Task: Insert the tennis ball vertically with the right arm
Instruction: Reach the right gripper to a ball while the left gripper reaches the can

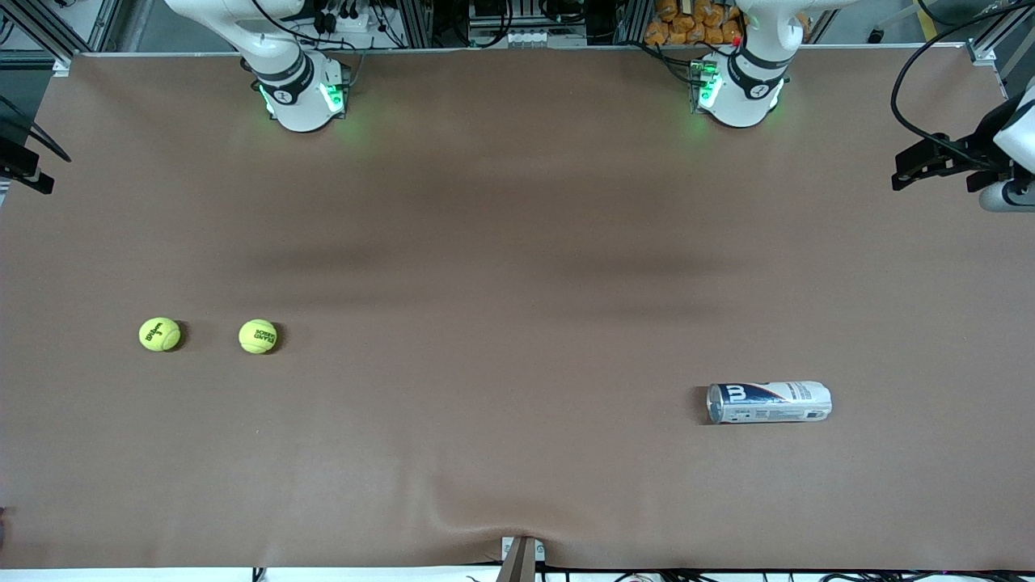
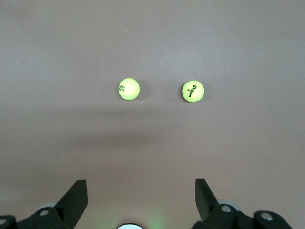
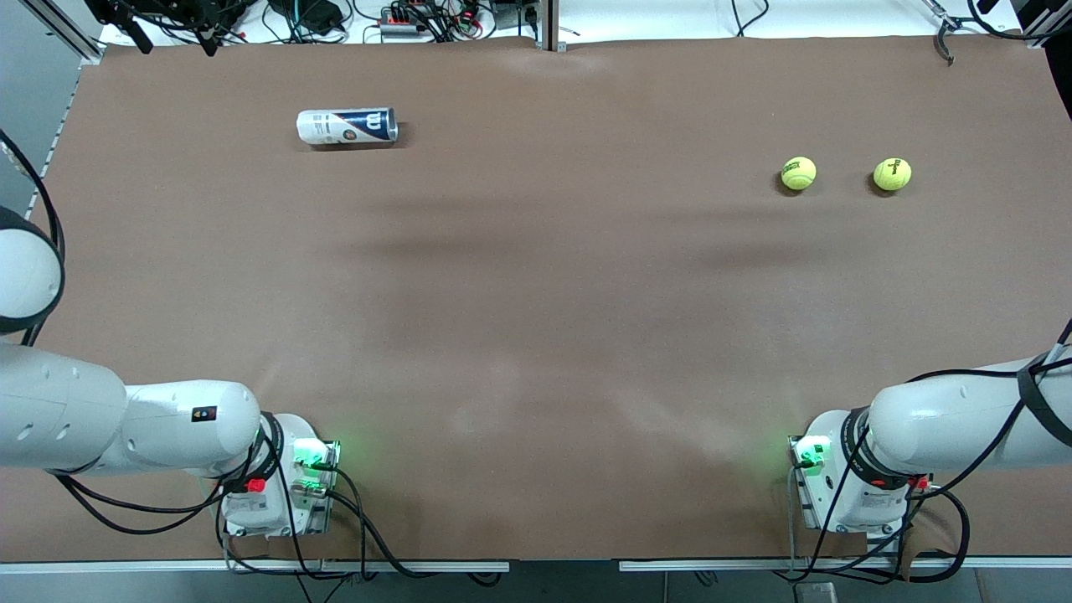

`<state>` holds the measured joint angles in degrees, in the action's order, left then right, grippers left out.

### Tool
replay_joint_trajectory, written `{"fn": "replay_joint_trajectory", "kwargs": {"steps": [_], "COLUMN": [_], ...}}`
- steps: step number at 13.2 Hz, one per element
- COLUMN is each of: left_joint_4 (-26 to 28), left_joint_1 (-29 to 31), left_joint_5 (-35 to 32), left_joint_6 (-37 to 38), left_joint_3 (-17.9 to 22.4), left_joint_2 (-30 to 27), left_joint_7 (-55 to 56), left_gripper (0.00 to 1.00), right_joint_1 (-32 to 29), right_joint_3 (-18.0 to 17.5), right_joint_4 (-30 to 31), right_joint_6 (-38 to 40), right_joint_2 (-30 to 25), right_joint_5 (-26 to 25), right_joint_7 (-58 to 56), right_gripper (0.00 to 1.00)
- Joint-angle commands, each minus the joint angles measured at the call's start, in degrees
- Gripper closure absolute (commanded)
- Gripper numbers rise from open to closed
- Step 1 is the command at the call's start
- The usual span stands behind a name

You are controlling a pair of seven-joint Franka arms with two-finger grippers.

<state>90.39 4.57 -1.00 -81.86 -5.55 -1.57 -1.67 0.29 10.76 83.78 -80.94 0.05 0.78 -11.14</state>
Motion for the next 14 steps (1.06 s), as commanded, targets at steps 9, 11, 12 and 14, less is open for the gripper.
{"fn": "replay_joint_trajectory", "kwargs": {"steps": [9, 11, 12, 14], "left_joint_4": [-1.88, -1.71, -1.71, -1.79], "left_joint_1": [0.09, 0.09, 0.09, 0.09], "left_joint_5": [-1.11, -1.20, -1.20, -1.20], "left_joint_6": [1.79, 1.79, 1.88, 1.79], "left_joint_3": [-1.30, -1.40, -1.40, -1.40], "left_joint_2": [2.18, 2.27, 2.36, 2.44], "left_joint_7": [5.28, 5.19, 5.19, 5.10], "left_gripper": [0.00, 0.00, 0.00, 0.00], "right_joint_1": [1.91, 1.72, 2.25, 3.04], "right_joint_3": [-0.30, -0.30, -0.30, -0.30], "right_joint_4": [-1.61, -1.17, -1.08, -0.73], "right_joint_6": [-0.71, -0.71, -0.71, -0.80], "right_joint_2": [1.71, 3.55, 5.47, 7.15], "right_joint_5": [0.53, 1.67, 1.94, 2.03], "right_joint_7": [0.77, 0.86, 1.20, 4.36], "right_gripper": [0.00, 0.00, 0.00, 0.00]}}
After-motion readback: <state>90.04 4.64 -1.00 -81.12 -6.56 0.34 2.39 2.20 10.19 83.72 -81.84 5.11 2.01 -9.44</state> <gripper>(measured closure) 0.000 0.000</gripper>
